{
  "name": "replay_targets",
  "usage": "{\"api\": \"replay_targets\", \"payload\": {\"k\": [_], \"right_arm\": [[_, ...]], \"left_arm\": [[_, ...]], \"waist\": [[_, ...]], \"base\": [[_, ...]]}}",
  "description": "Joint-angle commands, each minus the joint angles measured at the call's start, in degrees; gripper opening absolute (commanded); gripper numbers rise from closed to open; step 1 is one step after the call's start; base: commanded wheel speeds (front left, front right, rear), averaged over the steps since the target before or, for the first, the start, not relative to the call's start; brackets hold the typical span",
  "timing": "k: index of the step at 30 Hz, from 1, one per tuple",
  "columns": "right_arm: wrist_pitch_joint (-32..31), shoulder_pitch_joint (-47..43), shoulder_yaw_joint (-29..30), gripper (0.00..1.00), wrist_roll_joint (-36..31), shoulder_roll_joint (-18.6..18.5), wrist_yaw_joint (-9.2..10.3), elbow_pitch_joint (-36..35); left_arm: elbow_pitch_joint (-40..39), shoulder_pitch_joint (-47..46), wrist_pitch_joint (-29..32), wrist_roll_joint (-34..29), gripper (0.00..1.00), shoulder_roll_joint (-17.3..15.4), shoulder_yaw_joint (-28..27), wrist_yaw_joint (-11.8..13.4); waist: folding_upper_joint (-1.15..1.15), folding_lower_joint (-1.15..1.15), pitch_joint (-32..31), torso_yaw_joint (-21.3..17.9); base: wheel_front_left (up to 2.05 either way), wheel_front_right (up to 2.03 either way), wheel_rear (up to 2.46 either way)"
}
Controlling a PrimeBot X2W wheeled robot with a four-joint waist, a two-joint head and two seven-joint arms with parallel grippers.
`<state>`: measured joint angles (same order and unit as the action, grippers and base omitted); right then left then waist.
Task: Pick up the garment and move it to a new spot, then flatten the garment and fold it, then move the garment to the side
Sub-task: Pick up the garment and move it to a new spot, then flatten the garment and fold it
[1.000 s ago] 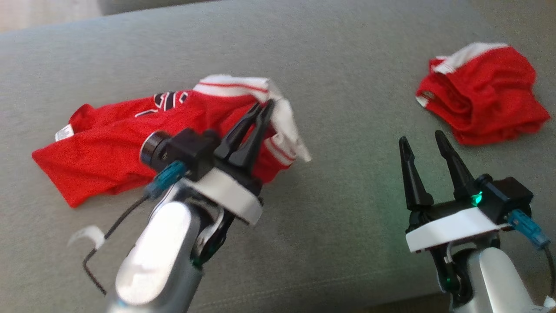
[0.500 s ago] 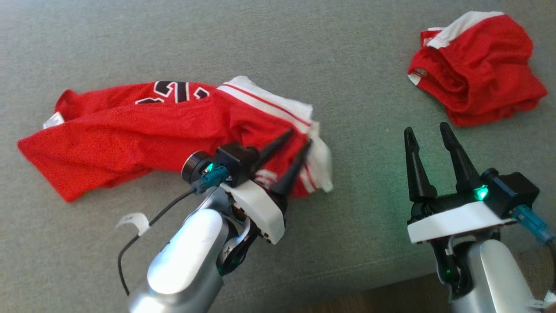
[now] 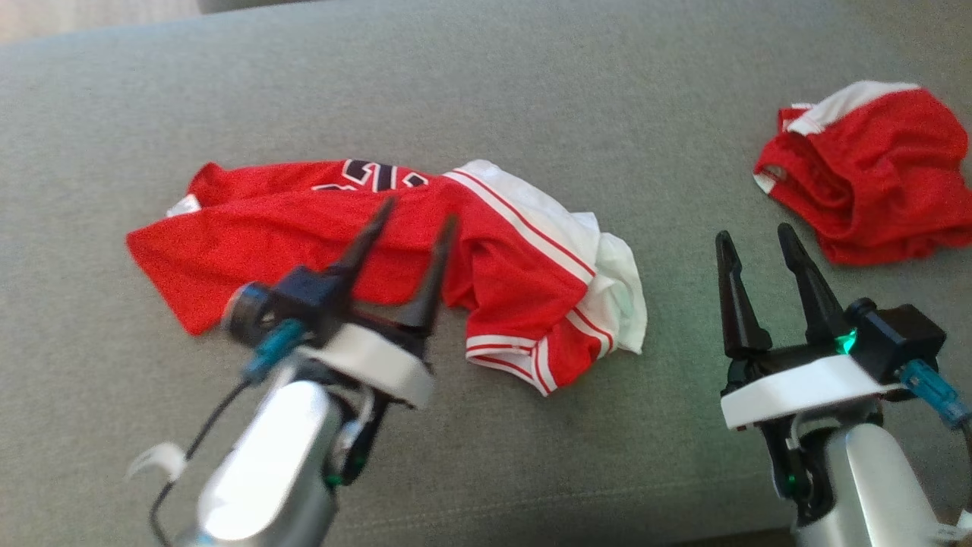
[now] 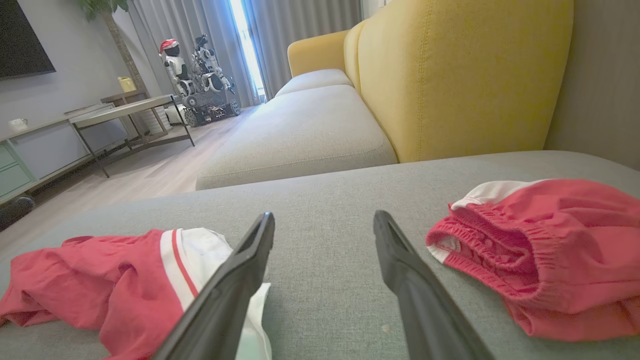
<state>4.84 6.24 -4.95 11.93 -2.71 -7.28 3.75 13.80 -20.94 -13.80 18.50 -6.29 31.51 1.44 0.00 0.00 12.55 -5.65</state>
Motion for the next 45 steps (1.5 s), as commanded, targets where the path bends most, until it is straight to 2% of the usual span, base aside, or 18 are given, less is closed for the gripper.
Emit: {"api": "replay_targets", "payload": {"k": [1, 10, 14, 19, 29, 45], "right_arm": [[-0.43, -0.49, -0.84, 1.0, -0.53, -0.17, -0.21, -2.12], [-2.03, -2.53, 0.05, 1.0, -1.24, -0.17, -0.21, -3.07], [-2.76, -3.46, 0.51, 1.0, -1.57, -0.17, -0.21, -3.59], [-3.59, -4.51, 0.91, 1.0, -1.84, -0.17, -0.21, -4.12], [-5.04, -7.09, 1.74, 1.0, -2.44, -0.17, -0.21, -4.96], [-5.94, -8.17, 1.92, 1.0, -2.03, -0.17, -0.21, -5.79]], "left_arm": [[-3.02, 0.31, -0.86, -0.25, 1.0, -2.07, -4.3, 1.89], [-5.83, 5.86, -1.16, 1.02, 1.0, -5.74, -13.2, 7.15], [-7.57, 8.8, -1.17, 1.29, 1.0, -7.28, -16.58, 8.17], [-8.63, 12.45, -1.18, 2.31, 1.0, -8.23, -18.97, 8.15], [-10.06, 17.88, -1.18, 2.66, 1.0, -9.0, -19.19, 7.96], [-11.36, 19.27, -0.23, 2.88, 1.0, -10.01, -18.35, 8.19]], "waist": [[0.0, 0.0, -2.02, 1.76], [0.0, 0.0, -4.9, 4.23], [0.0, 0.0, -6.02, 5.2], [0.0, 0.0, -7.4, 5.96], [0.0, 0.0, -10.07, 6.18], [0.0, 0.0, -10.56, 6.39]], "base": [[0.0, 0.0, 0.0], [0.0, 0.0, 0.0], [0.0, 0.0, 0.0], [0.0, 0.0, 0.0], [0.0, 0.0, 0.0], [0.0, 0.0, 0.0]]}}
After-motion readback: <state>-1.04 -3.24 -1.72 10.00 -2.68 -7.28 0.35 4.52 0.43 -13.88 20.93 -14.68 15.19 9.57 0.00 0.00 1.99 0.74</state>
